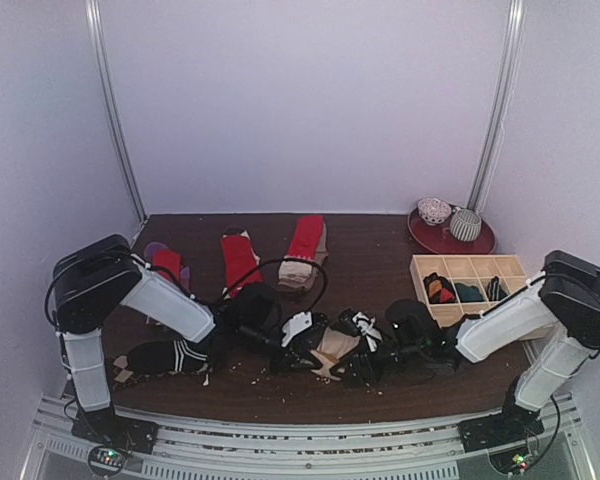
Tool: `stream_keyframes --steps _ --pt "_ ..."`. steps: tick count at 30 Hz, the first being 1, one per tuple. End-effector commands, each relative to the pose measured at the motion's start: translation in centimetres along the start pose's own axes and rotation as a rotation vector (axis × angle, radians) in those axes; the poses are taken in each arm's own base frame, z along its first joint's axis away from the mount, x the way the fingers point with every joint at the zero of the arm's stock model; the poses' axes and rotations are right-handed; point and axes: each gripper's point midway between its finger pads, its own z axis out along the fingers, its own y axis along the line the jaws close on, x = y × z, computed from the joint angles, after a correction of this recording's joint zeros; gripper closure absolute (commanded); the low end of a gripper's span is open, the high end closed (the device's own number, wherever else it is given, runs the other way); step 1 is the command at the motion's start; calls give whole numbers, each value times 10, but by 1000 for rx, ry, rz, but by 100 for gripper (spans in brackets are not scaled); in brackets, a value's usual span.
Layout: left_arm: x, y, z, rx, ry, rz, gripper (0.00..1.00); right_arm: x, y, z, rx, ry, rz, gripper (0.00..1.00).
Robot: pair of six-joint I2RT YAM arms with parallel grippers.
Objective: Roll the socks
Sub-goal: Roll a pair of socks at the center of the board.
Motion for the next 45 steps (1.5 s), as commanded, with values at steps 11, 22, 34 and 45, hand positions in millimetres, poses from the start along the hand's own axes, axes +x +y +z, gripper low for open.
stream_keyframes --steps 11,22,34,45 --pt "104 -1 -4 1 351 -508 100 -7 32 -19 374 -73 -663 36" --pt "104 -3 1 37 364 -497 100 -10 14 -4 534 -81 -700 35" --pt "94 -1 3 44 340 -457 90 17 0 12 481 6 -581 65" --pt "-63 -14 -69 -85 -247 144 69 67 -14 3 211 168 -239 67"
